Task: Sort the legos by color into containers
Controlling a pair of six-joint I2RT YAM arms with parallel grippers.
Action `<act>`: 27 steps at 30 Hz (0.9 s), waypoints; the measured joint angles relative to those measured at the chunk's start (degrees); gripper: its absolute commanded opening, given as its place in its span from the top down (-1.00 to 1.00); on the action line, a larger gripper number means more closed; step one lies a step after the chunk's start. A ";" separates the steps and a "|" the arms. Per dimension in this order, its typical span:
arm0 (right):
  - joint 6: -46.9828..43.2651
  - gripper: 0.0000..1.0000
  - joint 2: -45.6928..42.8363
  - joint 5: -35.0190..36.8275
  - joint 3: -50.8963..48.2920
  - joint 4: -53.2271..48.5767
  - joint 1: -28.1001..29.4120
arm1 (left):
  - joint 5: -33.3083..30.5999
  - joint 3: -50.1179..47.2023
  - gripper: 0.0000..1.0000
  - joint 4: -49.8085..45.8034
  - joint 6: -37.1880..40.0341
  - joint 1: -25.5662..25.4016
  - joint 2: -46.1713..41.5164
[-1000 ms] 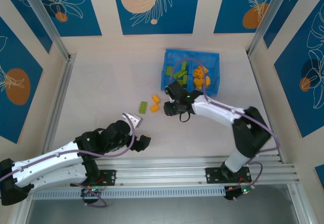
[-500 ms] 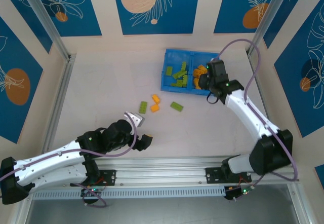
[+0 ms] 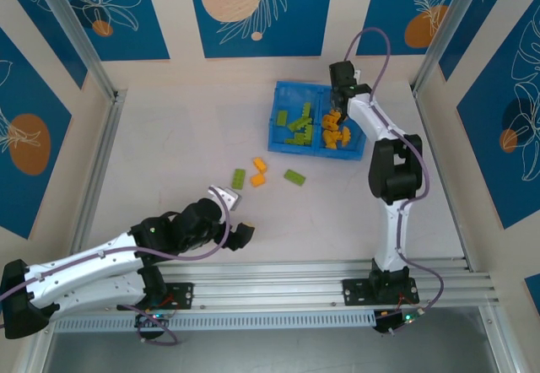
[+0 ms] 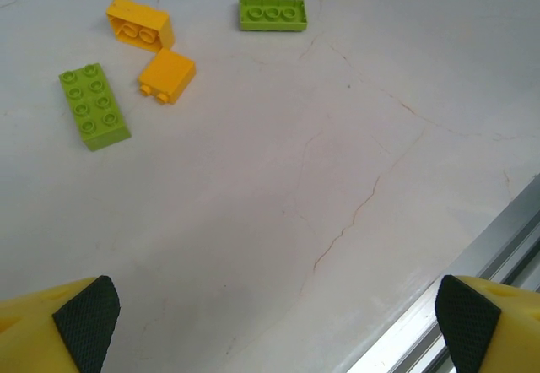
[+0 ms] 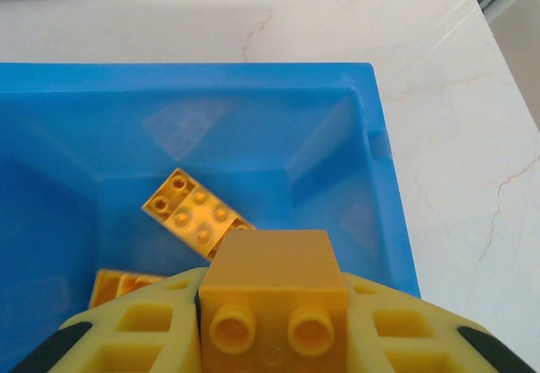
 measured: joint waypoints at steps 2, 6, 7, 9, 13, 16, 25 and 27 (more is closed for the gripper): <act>-0.04 0.03 3.10 0.57 4.00 -1.92 -0.26 | -0.13 0.46 -0.98 -0.68 0.31 0.00 0.33; 0.42 -0.08 5.75 0.66 8.70 -5.51 -0.46 | -1.38 0.96 -0.98 -2.03 0.55 0.00 0.55; 0.61 -0.08 5.75 0.63 9.11 -6.23 -0.44 | -1.68 0.96 -0.98 -2.29 0.50 0.00 0.52; 0.94 -0.08 5.33 0.57 9.57 -7.10 -0.33 | -2.60 0.96 -0.98 -2.60 0.28 0.00 0.48; 2.38 -0.08 1.22 -1.09 7.17 -8.33 0.37 | -4.70 0.96 -0.98 -2.62 -1.70 0.00 0.35; 4.35 -0.09 -8.50 -4.35 -1.60 -7.52 1.44 | -7.85 0.96 -1.00 -2.62 -5.40 -0.02 0.39; 12.13 -0.49 -52.46 -29.68 -34.36 0.17 2.69 | -19.32 0.63 -0.99 -0.35 -24.63 0.02 3.10; 13.51 -0.57 -59.63 -35.50 -40.57 0.44 2.64 | -20.33 1.01 -0.99 0.59 -27.45 0.02 5.73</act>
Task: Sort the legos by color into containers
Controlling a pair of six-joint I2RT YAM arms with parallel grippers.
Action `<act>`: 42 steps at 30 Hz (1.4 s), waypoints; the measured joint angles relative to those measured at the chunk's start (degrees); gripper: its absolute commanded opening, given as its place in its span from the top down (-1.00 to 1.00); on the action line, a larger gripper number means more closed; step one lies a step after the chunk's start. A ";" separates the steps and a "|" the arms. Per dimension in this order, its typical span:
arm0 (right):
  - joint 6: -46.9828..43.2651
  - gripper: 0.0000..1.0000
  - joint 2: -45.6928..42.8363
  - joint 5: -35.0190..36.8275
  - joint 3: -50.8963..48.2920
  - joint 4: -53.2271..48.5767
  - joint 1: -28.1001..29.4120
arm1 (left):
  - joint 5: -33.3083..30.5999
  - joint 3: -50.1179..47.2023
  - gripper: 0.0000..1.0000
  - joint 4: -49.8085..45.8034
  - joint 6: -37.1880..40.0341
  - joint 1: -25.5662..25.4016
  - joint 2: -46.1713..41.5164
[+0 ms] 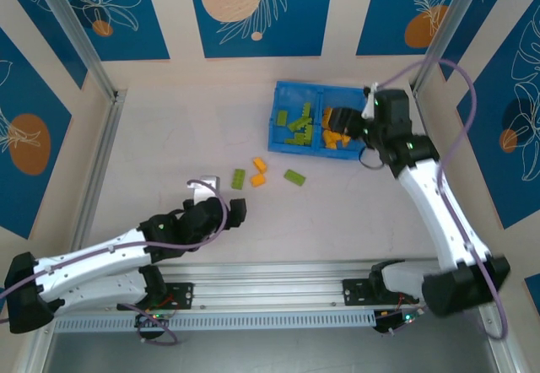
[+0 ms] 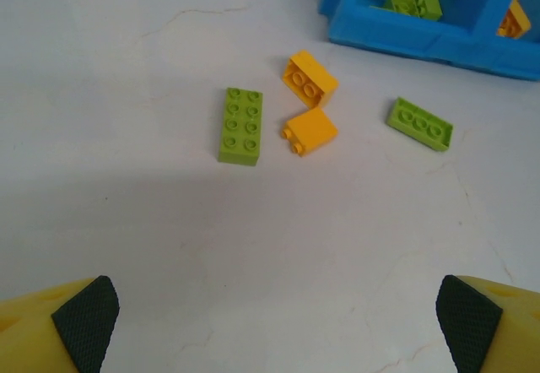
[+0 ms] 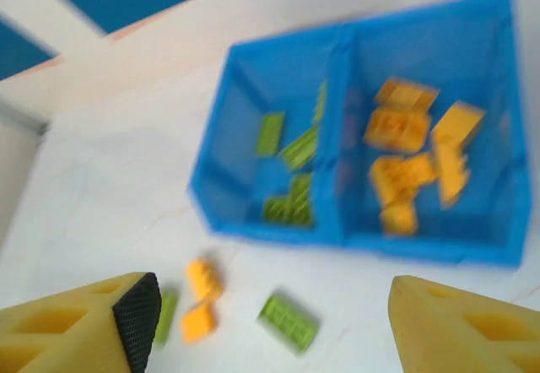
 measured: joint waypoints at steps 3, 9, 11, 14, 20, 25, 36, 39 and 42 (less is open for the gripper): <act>2.80 -0.72 -9.42 -8.15 -10.56 -0.24 0.00 | -0.87 3.74 -1.00 -0.92 -5.38 0.11 7.23; 8.46 -0.94 -23.02 -20.35 -25.81 -3.43 -0.61 | 0.81 21.79 -1.00 -3.04 -11.78 0.55 26.40; 9.79 -0.99 -25.79 -21.75 -27.69 -5.01 -0.61 | 2.36 28.24 -1.00 -2.95 -13.11 0.83 33.07; 11.47 -0.99 -28.44 -21.18 -28.81 -8.00 -0.87 | 4.28 34.36 -0.96 -2.58 -15.63 1.09 40.79; 13.46 -0.99 -32.76 -18.69 -29.62 -11.93 -1.60 | 8.11 43.34 -0.96 -3.74 -19.54 3.76 54.10; 13.90 -0.99 -34.34 -17.51 -29.62 -13.18 -1.84 | 12.39 52.17 -0.92 -5.18 -20.20 6.93 63.23; 13.92 -0.99 -34.45 -16.28 -29.59 -15.17 -1.99 | 18.84 67.45 -0.65 -12.15 -20.11 10.69 75.36; 14.12 -0.99 -35.15 -15.91 -29.59 -16.11 -2.01 | 20.02 69.51 -0.52 -14.45 -20.00 11.10 77.40; 14.34 -0.99 -35.95 -15.89 -29.53 -16.52 -2.10 | 20.98 69.85 -0.40 -16.04 -19.69 11.39 78.86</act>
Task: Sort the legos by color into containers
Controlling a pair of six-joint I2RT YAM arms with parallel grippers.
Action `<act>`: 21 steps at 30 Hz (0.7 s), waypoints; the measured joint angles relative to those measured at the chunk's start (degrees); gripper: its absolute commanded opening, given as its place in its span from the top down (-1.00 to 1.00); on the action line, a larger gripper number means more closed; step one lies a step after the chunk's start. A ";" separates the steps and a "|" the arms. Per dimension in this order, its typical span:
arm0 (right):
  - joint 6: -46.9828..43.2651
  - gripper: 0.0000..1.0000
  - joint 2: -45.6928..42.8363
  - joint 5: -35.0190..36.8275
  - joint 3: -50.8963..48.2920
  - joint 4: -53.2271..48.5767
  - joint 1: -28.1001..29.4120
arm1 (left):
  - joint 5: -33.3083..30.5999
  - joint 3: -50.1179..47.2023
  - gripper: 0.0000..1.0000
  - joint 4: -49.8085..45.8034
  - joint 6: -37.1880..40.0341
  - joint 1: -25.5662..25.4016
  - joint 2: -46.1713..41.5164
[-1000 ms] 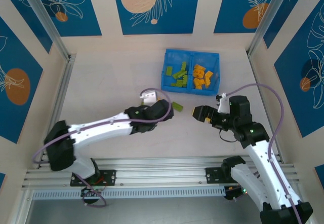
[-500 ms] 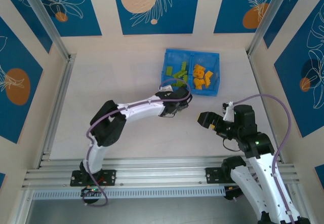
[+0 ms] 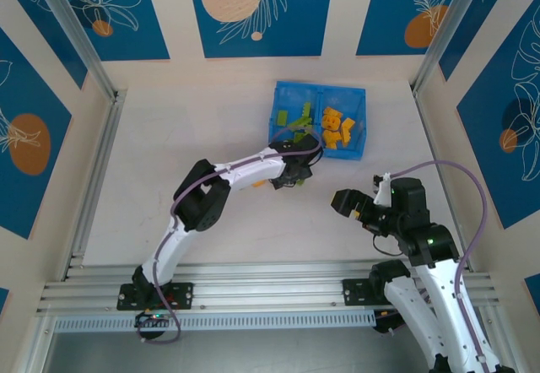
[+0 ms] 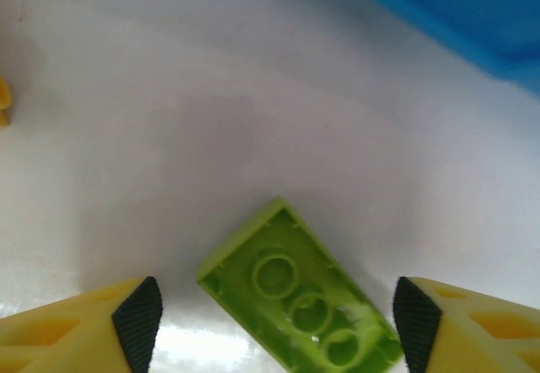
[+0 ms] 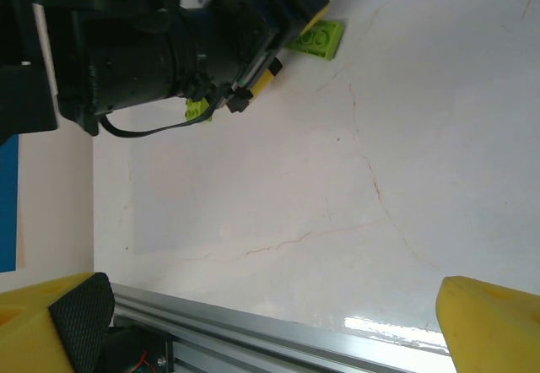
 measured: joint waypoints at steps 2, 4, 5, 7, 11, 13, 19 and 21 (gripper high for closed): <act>0.17 -0.99 -0.24 0.02 0.02 -0.04 0.00 | 0.15 0.31 -0.30 -0.79 0.74 0.15 0.35; 0.31 -0.99 -0.26 0.02 0.07 -0.04 0.00 | 0.85 0.57 -0.18 -1.31 1.60 0.37 0.35; 0.39 -0.99 -0.26 0.02 0.09 -0.11 0.00 | 1.05 0.57 -0.13 -1.68 2.03 0.50 0.35; 0.42 -0.99 -0.28 0.24 0.15 -0.39 0.00 | 1.51 0.50 -0.06 -2.14 2.78 0.74 0.35; 0.85 -0.99 -0.33 0.55 0.42 -1.09 0.00 | 1.68 -1.42 0.10 -1.57 4.35 0.85 -0.52; 1.16 -0.99 -0.59 0.66 0.44 -1.16 0.00 | 1.86 -3.28 0.16 -0.37 5.05 0.90 -1.64; 2.16 -0.99 -1.14 0.63 0.44 -1.27 0.00 | 2.97 -7.98 0.28 2.40 8.26 1.01 -4.44; 2.36 -0.99 -1.14 0.52 0.44 -1.22 0.00 | 3.08 -9.27 0.31 2.47 9.01 0.98 -5.31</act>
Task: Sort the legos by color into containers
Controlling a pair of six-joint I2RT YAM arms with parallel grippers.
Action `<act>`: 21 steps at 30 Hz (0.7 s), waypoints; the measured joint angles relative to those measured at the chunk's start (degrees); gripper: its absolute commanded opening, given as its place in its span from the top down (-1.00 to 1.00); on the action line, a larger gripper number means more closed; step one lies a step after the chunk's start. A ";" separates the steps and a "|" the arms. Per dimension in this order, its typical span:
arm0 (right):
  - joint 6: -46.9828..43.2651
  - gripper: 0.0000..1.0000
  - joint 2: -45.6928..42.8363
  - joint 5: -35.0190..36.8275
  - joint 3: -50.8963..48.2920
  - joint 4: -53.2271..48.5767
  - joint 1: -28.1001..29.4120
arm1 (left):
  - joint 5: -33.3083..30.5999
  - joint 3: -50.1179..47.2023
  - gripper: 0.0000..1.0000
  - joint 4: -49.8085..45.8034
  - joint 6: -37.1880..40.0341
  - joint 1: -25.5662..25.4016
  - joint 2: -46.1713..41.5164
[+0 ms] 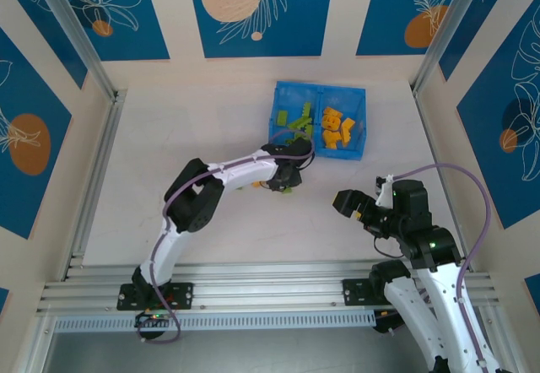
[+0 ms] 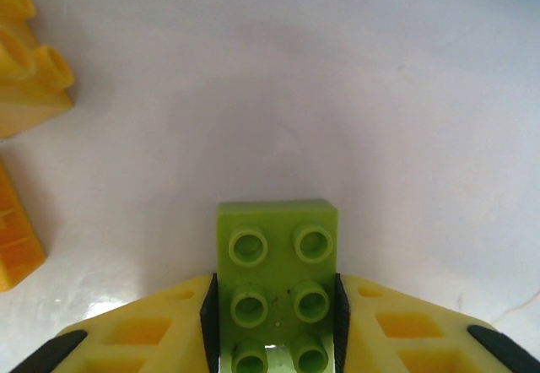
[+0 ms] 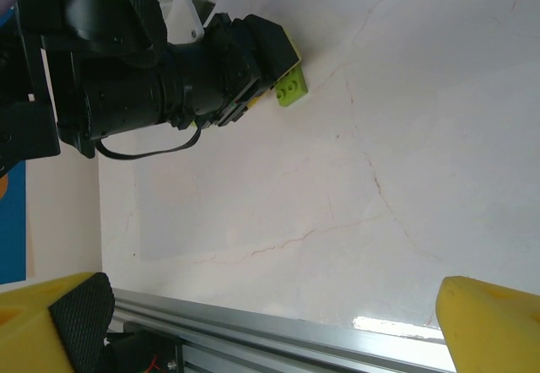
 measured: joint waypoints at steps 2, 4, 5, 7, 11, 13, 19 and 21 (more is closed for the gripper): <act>0.13 -1.00 0.00 -0.20 0.00 0.17 0.00 | 0.09 -1.01 0.33 -0.44 0.70 0.00 -0.74; 0.11 -0.99 0.00 -0.42 0.00 0.31 0.00 | 0.13 -1.31 0.36 -0.52 1.03 0.00 -0.96; -0.33 -0.98 0.20 -0.92 0.00 0.24 0.00 | 0.26 -2.80 0.39 0.39 1.90 0.02 -1.95; -1.05 -0.99 0.94 -1.64 0.00 0.04 0.02 | 0.35 -5.42 0.44 -0.48 3.74 0.00 -4.11; -1.55 -0.98 1.64 -3.02 0.00 -0.07 0.26 | 0.20 -7.65 0.47 -1.46 7.61 0.00 -8.02; -1.57 -0.98 1.62 -3.34 0.00 0.02 0.35 | -0.74 -7.63 0.46 -1.36 9.68 0.00 -10.34; -1.57 -0.98 1.79 -3.39 0.50 0.46 0.39 | -8.48 0.00 0.42 -1.70 18.38 0.00 -14.64; -1.57 -0.98 2.01 -3.37 0.74 0.70 0.48 | -11.76 5.25 0.40 -1.38 22.71 0.02 -13.55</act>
